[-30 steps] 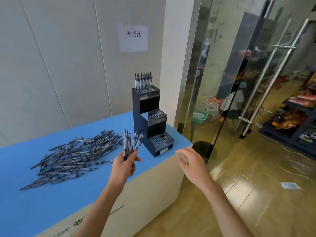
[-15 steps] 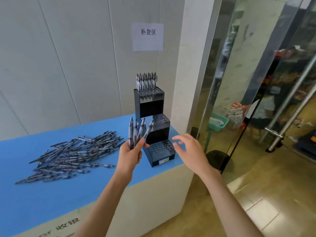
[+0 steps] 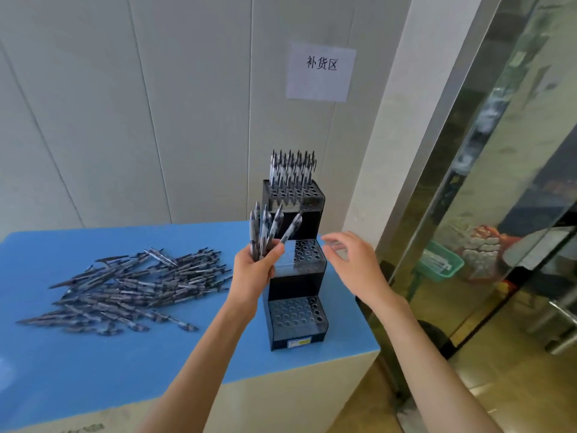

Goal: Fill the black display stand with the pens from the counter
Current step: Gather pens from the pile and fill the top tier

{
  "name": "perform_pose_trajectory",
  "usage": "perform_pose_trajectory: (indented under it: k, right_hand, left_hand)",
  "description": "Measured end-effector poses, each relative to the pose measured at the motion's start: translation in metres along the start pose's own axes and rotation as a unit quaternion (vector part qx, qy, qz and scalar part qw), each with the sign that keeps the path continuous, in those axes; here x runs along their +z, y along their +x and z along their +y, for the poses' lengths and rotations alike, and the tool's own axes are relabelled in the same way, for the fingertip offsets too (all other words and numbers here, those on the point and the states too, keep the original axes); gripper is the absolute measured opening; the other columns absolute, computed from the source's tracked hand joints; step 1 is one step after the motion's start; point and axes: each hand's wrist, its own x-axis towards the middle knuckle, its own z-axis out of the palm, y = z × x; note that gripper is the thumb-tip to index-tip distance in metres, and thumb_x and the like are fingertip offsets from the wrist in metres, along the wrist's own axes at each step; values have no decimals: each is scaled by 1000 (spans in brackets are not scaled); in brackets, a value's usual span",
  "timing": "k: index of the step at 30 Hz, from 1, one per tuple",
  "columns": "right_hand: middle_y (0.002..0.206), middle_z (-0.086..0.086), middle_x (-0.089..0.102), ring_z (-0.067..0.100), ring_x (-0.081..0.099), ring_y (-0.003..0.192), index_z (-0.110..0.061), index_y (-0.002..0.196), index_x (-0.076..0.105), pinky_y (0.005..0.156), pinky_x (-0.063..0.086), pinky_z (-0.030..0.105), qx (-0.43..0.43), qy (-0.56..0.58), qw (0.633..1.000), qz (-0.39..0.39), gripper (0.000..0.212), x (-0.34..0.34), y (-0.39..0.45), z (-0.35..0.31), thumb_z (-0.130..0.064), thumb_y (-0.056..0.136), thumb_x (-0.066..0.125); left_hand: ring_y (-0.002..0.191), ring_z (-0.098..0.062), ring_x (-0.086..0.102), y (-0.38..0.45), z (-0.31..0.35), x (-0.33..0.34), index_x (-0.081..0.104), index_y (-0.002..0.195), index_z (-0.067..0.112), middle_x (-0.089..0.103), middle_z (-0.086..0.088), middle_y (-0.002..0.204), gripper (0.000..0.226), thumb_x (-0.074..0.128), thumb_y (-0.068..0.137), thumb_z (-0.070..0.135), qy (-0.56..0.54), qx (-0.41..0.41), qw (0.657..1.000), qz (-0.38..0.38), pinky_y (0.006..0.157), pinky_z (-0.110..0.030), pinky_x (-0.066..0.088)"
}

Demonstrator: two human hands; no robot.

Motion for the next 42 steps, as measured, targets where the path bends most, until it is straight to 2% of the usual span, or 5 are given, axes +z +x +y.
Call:
perform_pose_trajectory:
  k: [10,18,23,32,42]
  right_hand:
    - [94,-2,77,10,72,86,-15,101,74,70,49,11,67,325,943,-36,12,-4,73,8,-22,97,65]
    - [88,15,77,31,75,86,-1,99,73,79,62,35,87,449,885,-83,11,-7,119,10,-8,90,72]
    - [90,21,75,33,75,82,4,105,69,75,62,34,91,498,862,-28,14,-15,151,9,-3,93,67]
    - [73,7,73,22,74,67,-12,86,72,72,63,42,-61,278,946,158,11,-44,222,15,-7,93,65]
    - [76,7,74,21,74,68,-9,92,75,69,63,45,-114,199,967,115,9,-30,235,21,-7,93,67]
  left_hand:
    - [54,-15,45,36,3,43,78,94,12,56,7,57,9,77,91,20,25,0,998,50,54,-25,40]
    - [54,-18,44,58,15,65,75,92,8,53,-1,58,19,76,92,27,49,29,994,88,54,-29,36]
    - [50,-17,42,67,21,66,73,92,9,67,-9,71,24,70,97,32,45,29,992,117,50,-28,33]
    - [48,-11,41,71,26,37,64,109,7,76,-5,93,18,57,105,23,14,41,983,177,44,-22,33]
    - [49,-13,43,70,32,30,67,109,8,78,1,99,24,56,105,29,40,74,983,161,45,-20,35]
